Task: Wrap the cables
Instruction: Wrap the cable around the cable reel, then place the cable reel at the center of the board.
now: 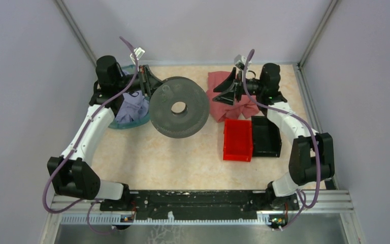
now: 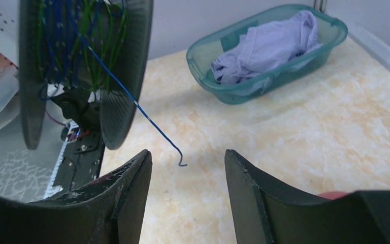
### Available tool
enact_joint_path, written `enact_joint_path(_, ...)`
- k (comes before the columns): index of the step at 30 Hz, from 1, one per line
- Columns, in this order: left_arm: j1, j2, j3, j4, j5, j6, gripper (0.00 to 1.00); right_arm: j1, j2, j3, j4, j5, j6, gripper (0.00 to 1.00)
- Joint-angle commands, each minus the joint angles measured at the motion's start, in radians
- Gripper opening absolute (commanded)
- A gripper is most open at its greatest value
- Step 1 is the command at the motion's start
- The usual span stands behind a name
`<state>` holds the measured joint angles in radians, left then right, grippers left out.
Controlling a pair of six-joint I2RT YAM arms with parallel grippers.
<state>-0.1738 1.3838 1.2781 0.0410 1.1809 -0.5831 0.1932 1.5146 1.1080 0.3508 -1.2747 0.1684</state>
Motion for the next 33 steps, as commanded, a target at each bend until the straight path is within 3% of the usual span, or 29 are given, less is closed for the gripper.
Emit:
enact_joint_path(1,-0.008,-0.02,-0.001,0.06,0.037,-0.024,0.0,0.003,-0.013,0.007,0.285,-0.042,0.172,0.55)
enact_joint_path(17,-0.016,-0.026,-0.008,0.065,0.04,-0.027,0.0,0.064,0.002,0.048,0.152,-0.048,0.064,0.44)
enact_joint_path(22,-0.016,-0.029,-0.011,0.068,0.039,-0.027,0.0,0.077,0.0,0.056,0.1,-0.045,0.031,0.32)
enact_joint_path(29,-0.016,-0.034,-0.013,0.068,0.026,-0.025,0.0,0.075,-0.032,0.047,0.054,-0.021,-0.002,0.0)
enact_joint_path(33,-0.016,-0.034,-0.015,0.064,-0.033,-0.022,0.0,0.071,-0.073,0.044,-0.043,0.026,-0.053,0.0)
